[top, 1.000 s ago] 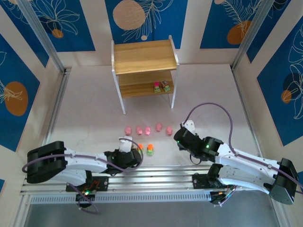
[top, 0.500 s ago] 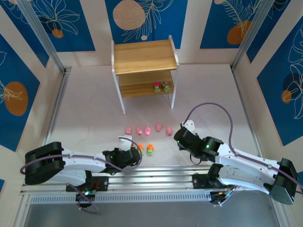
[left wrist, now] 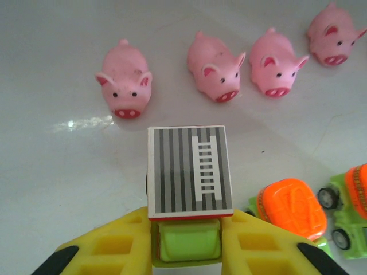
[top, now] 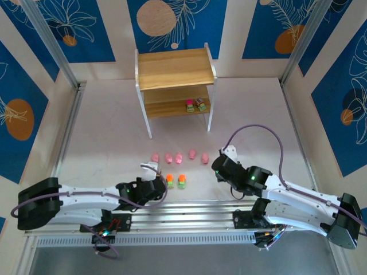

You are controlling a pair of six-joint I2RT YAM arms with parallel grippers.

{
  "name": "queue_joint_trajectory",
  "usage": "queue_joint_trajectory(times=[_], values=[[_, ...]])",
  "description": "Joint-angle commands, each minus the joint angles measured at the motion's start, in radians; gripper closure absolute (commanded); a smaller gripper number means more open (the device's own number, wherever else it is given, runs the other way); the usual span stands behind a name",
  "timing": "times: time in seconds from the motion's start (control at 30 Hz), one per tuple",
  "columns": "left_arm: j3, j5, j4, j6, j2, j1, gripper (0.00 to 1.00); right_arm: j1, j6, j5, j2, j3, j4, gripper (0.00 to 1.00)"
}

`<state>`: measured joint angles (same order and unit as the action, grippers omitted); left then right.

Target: Place and organize the plastic toys onto the shelf

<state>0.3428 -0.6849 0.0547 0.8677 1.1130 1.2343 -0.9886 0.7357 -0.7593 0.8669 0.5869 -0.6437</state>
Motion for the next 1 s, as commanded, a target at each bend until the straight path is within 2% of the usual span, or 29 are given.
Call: queue_joint_trajectory(times=[0.0, 0.43, 0.63, 0.97], values=[[0.001, 0.001, 0.072, -0.043, -0.061, -0.007, 0.9, 0.001, 0.013, -0.011, -0.025, -0.019, 0.004, 0.84], [0.132, 0.037, 0.241, -0.163, -0.201, -0.034, 0.9, -0.001, 0.014, -0.017, -0.076, -0.038, 0.007, 0.84], [0.263, 0.094, 0.253, -0.255, -0.157, -0.11, 0.9, -0.001, 0.013, -0.015, -0.097, -0.047, 0.008, 0.84], [0.46, 0.246, 0.198, -0.38, 0.011, -0.278, 0.9, 0.005, 0.009, -0.009, -0.131, -0.06, 0.012, 0.84]])
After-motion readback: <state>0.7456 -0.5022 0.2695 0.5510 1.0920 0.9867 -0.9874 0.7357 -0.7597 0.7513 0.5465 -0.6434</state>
